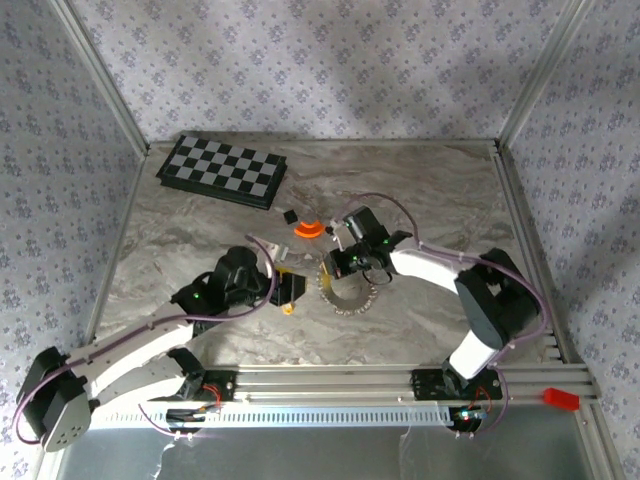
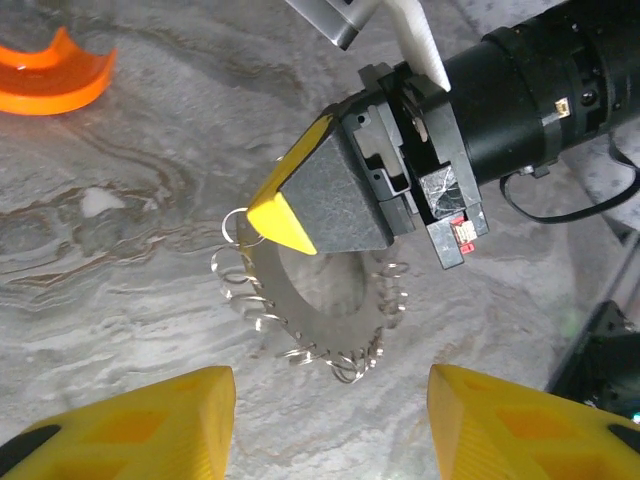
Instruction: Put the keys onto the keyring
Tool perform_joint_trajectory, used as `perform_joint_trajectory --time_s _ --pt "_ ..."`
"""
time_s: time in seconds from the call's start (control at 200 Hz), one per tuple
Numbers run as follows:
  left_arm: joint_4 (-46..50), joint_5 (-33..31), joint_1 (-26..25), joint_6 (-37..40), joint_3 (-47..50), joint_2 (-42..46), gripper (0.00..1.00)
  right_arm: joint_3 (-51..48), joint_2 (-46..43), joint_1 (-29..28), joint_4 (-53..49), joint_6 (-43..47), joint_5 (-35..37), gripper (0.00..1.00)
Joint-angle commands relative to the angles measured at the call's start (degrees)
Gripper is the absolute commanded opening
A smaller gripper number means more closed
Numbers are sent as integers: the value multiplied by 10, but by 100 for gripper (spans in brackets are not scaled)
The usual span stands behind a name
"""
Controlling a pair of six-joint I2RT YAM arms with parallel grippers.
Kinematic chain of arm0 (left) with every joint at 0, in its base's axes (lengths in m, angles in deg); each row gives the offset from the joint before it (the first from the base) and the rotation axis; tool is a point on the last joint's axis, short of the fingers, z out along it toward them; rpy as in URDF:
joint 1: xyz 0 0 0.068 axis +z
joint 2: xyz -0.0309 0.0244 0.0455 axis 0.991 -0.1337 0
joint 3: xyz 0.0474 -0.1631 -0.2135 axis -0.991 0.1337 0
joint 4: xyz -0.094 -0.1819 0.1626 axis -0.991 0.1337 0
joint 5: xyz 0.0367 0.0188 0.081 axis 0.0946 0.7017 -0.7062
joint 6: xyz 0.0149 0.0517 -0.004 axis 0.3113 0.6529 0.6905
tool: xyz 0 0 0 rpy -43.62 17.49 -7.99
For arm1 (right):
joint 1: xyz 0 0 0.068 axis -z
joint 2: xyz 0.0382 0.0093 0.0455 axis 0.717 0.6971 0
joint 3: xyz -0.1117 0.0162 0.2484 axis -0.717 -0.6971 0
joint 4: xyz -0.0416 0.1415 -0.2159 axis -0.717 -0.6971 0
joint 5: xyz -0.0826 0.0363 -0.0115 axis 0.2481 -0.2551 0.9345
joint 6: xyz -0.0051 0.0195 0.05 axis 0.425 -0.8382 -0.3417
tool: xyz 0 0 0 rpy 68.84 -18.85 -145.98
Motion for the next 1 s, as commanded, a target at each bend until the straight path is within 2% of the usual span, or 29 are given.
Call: perform_joint_trajectory --time_s 0.0,0.145,0.35,0.625,0.83,0.994 --pt "2 3 -23 33 -18 31 53 -33 -65 -8 37 37 -3 0" --pt "-15 8 -52 54 -23 61 51 -75 -155 -20 50 66 -4 0" --pt "-24 31 -85 84 -36 99 48 -136 -308 -40 78 108 -51 0" --pt "-61 109 -118 112 -49 146 39 -183 -517 -61 87 142 -91 0" --pt "-39 162 -138 148 -92 137 32 -172 -580 -76 69 130 -136 0" --pt "-27 181 -167 180 -127 113 30 -158 -605 -110 44 145 -127 0"
